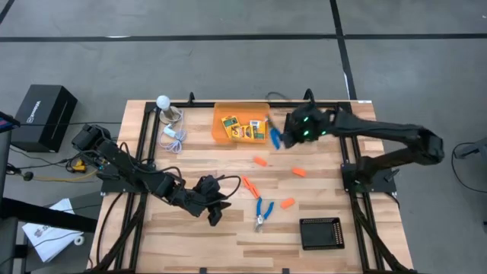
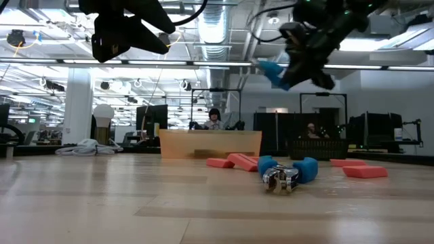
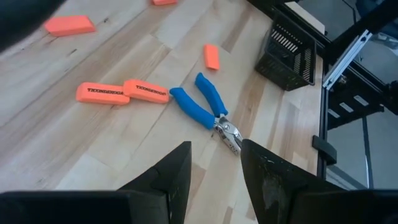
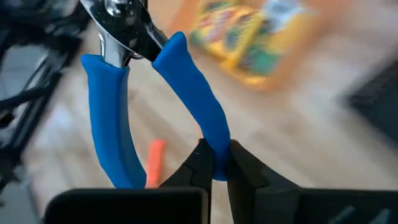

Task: Pick & Place School Supplies
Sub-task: Put the blue hole punch into the top black bin

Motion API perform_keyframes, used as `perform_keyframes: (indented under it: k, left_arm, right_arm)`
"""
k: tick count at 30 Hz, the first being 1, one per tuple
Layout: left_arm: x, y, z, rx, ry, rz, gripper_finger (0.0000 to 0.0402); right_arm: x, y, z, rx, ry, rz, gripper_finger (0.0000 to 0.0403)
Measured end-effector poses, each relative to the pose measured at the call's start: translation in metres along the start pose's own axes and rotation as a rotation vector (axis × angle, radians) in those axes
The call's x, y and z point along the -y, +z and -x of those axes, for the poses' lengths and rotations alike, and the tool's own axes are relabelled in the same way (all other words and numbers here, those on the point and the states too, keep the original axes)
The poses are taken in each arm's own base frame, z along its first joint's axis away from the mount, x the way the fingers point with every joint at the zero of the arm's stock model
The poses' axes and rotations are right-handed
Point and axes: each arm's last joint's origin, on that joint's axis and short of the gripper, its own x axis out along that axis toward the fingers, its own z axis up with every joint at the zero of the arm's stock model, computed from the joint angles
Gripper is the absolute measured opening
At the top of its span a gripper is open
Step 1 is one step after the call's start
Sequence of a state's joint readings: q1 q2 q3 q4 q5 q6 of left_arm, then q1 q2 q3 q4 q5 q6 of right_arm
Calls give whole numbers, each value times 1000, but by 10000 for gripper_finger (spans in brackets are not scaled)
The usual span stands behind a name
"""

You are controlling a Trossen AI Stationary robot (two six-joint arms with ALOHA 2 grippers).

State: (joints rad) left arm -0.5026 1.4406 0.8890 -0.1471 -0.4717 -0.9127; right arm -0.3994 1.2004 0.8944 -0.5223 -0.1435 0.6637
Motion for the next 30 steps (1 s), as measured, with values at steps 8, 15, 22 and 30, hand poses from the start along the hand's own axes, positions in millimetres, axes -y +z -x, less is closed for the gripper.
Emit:
perform_keyframes:
  k: [8,15,22,30]
  left_arm:
    - [-5,7,-4,32,25,34,135]
    - [-9,13,-6,45,36,50,135]
    - [-8,14,-7,52,28,56,135]
    - [-8,15,-7,57,21,61,135]
  right_arm:
    - [51,3,47,8,-227,-48,14]
    - [82,6,60,-36,-340,-50,14]
    - [103,9,50,-169,-429,27,14]
    - [115,12,31,-305,-471,191,14]
